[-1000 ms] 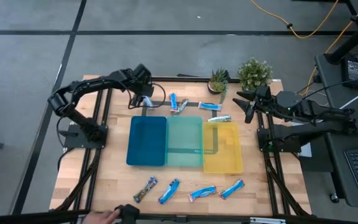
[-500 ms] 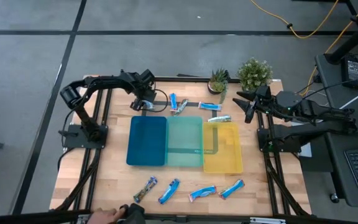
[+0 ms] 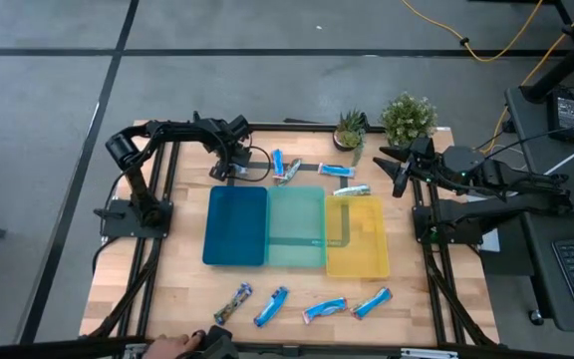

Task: Pick and place Granola Bars by type
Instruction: Put the left yellow granola bar into the blue bin

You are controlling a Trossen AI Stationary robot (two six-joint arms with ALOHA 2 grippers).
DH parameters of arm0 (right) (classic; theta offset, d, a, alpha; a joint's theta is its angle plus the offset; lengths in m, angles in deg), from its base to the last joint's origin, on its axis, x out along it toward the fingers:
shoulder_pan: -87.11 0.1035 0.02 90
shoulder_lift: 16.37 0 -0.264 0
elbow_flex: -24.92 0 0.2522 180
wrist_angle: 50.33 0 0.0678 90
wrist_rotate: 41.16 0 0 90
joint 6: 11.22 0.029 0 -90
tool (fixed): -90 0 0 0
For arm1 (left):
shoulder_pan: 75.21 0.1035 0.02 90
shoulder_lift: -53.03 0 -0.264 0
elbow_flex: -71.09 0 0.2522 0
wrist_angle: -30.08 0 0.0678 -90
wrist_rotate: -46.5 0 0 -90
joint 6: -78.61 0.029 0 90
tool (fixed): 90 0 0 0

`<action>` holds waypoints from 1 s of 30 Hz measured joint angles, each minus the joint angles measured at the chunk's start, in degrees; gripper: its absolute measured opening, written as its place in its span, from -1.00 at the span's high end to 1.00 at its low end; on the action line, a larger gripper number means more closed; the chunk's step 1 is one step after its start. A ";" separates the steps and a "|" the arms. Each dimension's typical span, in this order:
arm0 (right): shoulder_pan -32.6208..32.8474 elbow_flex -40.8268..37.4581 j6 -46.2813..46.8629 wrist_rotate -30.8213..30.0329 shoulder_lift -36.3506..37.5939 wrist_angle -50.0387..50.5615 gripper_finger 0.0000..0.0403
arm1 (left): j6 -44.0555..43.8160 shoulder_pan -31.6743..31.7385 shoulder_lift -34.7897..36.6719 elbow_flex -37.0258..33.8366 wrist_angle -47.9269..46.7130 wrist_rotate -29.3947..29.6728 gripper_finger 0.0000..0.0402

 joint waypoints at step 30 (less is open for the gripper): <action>-0.01 0.00 -2.99 0.08 0.00 0.05 0.08 | -21.85 0.07 12.83 4.48 -1.20 -5.27 0.93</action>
